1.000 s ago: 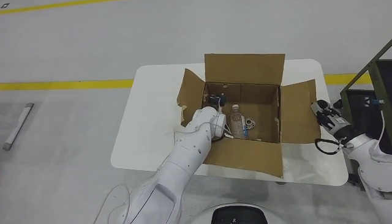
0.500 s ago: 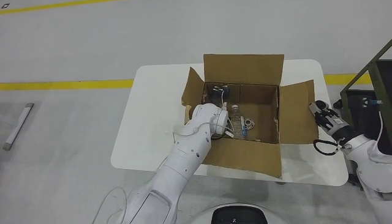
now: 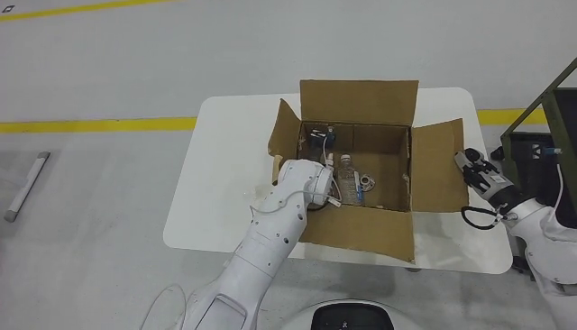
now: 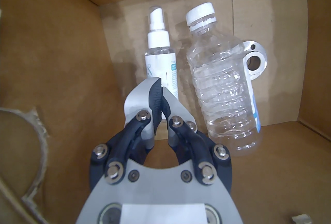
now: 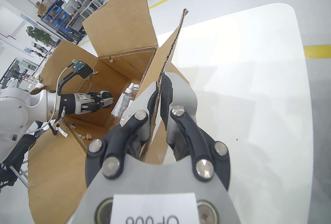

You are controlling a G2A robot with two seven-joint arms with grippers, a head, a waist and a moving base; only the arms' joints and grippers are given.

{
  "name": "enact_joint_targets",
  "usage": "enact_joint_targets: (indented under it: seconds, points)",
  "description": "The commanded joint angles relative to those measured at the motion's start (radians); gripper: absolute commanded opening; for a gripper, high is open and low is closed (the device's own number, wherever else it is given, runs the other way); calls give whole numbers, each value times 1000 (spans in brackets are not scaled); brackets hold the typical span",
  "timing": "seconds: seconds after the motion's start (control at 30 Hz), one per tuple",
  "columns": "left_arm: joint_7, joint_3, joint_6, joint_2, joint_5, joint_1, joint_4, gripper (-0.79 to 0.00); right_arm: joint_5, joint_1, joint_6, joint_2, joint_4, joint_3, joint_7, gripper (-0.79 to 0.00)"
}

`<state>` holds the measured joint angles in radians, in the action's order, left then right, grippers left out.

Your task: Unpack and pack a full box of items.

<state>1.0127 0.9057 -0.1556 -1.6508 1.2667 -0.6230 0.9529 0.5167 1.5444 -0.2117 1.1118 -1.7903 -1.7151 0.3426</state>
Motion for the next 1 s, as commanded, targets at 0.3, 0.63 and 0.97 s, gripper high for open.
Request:
enact_joint_targets:
  seconds: [0.3, 0.63, 0.97]
  points:
    - [-48, -12, 17, -15, -9, 12, -61, -182, 0, 16, 1, 0, -4, -10, -3, -785]
    - [-77, -26, 23, -31, -4, 41, -150, -203, -2, 15, 1, 0, 0, -12, -3, -785]
    - [-104, -46, 70, -54, -34, 62, -235, -182, 2, 4, 6, 1, 4, 4, 1, -785]
